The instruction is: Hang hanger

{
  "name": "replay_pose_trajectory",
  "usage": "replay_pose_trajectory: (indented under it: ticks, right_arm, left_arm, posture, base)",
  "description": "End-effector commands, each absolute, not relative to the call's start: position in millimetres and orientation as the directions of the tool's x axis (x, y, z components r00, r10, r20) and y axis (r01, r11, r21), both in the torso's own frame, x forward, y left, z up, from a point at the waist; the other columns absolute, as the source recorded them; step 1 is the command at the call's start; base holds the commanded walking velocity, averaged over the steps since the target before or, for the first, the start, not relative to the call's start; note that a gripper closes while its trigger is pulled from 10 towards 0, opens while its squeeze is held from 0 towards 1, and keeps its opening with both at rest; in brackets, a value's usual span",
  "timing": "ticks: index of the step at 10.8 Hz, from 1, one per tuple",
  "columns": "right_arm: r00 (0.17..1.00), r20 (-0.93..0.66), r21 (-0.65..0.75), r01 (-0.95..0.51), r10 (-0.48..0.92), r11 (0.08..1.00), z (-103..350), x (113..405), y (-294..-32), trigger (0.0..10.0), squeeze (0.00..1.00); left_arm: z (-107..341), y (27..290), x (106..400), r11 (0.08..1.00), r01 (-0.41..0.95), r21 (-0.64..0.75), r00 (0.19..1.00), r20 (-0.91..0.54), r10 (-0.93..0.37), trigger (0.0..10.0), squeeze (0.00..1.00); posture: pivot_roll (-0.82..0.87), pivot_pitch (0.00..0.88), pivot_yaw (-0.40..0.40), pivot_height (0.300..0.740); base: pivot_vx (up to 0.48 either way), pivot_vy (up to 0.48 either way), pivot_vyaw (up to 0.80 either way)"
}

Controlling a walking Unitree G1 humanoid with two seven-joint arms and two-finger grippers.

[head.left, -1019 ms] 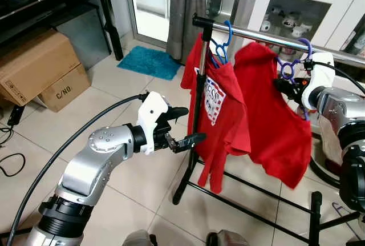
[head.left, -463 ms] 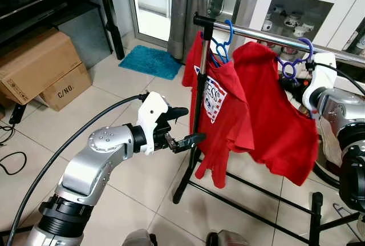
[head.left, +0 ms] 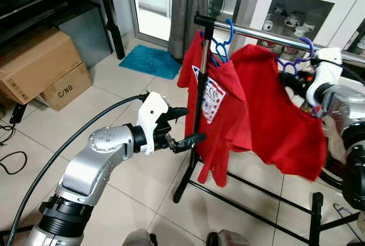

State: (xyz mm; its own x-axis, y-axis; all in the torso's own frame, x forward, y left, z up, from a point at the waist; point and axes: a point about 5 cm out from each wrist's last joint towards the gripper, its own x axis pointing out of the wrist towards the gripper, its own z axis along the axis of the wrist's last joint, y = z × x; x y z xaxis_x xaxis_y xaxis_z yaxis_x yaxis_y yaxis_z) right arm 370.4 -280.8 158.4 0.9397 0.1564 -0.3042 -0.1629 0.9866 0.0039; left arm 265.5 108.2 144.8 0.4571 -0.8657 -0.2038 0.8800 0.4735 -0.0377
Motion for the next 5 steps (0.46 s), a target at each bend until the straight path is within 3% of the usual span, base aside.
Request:
replay_pose_trajectory:
  ticks: [1,2,3,4,5]
  right_arm:
    - [0.955,-0.25,0.015,-0.158,0.157,0.987,172,374,-283,10.0,1.0]
    - [0.954,-0.26,0.006,-0.151,0.148,0.988,169,375,-281,10.0,1.0]
    - [0.95,-0.283,0.006,-0.135,0.131,0.991,164,375,-278,10.0,0.0]
    - [0.949,-0.288,0.014,-0.132,0.131,0.991,162,376,-276,8.7,0.0]
    - [0.951,-0.285,0.02,-0.12,0.12,0.993,162,377,-276,0.0,0.0]
  left_arm:
    - [146,105,267,0.461,0.887,-0.02,0.446,-0.213,-0.869,10.0,0.0]
    - [147,105,268,0.46,0.888,-0.02,0.446,-0.213,-0.869,10.0,0.0]
    - [147,105,269,0.46,0.887,-0.018,0.447,-0.212,-0.869,10.0,0.0]
    - [148,106,270,0.462,0.887,-0.017,0.449,-0.212,-0.868,10.0,0.0]
    - [148,106,271,0.466,0.885,-0.016,0.452,-0.211,-0.867,10.0,0.0]
  posture:
    - [-0.01,0.0,0.015,0.74]
    - [-0.01,0.0,0.016,0.74]
    - [-0.01,0.0,0.016,0.74]
    - [0.0,0.0,0.012,0.74]
    - [0.01,0.0,0.007,0.74]
  base:
    - [0.0,0.0,0.0]
    - [0.0,0.0,0.0]
    - [0.0,0.0,0.0]
    - [0.0,0.0,0.0]
    - [0.0,0.0,0.0]
